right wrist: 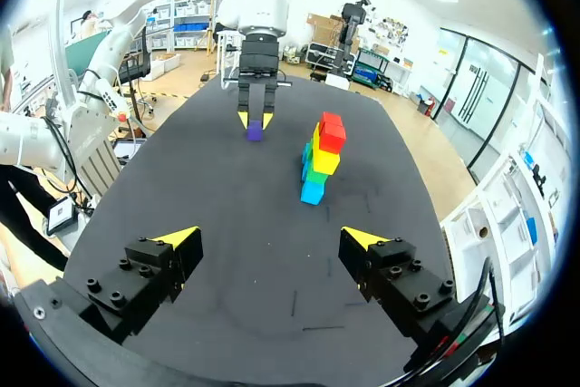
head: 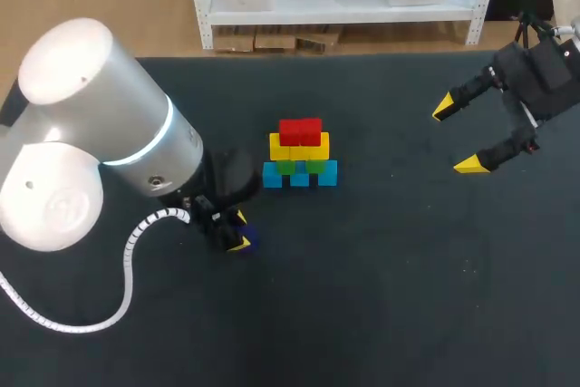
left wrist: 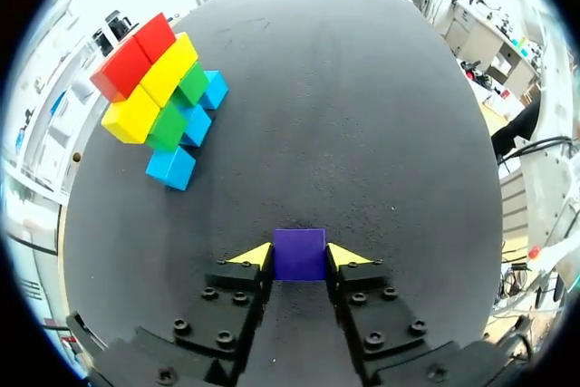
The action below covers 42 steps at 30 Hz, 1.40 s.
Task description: Place the blue cubes, place green cubes on the blue cubes, place the yellow cubes on the green cubes, then place the red cubes on the yellow cubes, and place purple cube on the red cubes.
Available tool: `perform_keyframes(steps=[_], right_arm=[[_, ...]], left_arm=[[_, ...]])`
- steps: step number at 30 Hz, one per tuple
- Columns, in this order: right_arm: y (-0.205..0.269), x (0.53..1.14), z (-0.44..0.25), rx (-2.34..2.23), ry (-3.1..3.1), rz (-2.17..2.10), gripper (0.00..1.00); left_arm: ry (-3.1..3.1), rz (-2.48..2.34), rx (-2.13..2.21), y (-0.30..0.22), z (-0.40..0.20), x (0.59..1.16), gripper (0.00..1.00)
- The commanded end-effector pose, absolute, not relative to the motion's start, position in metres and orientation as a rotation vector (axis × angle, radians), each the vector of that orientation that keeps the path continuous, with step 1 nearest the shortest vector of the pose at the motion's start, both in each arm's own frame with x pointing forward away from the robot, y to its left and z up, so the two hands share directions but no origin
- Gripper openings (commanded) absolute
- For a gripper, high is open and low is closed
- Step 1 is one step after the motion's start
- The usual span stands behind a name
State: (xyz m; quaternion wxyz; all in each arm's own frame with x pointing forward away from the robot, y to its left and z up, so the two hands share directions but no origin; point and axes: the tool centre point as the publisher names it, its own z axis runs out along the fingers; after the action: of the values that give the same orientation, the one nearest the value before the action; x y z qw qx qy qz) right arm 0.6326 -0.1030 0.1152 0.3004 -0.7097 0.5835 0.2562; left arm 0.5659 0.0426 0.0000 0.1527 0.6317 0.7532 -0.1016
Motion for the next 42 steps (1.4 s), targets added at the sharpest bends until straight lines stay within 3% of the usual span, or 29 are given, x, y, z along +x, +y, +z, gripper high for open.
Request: perform_keyframes(steps=[1, 20, 42], right_arm=[[-0.103, 0.633, 0.115, -1.883, 1.546, 0.681, 1.0], [-0.103, 0.633, 0.115, -1.883, 1.546, 0.681, 1.0], [-0.103, 0.633, 0.115, -1.883, 1.546, 0.681, 1.0]], left_arm=[[2.155, -0.29, 1.805, 0.044, 0.006, 0.567, 0.0], [1.875, -0.186, 2.121, 0.026, 0.119, 0.601, 0.0], [1.778, -0.22, 2.125, -0.032, 0.157, 0.658, 0.0]])
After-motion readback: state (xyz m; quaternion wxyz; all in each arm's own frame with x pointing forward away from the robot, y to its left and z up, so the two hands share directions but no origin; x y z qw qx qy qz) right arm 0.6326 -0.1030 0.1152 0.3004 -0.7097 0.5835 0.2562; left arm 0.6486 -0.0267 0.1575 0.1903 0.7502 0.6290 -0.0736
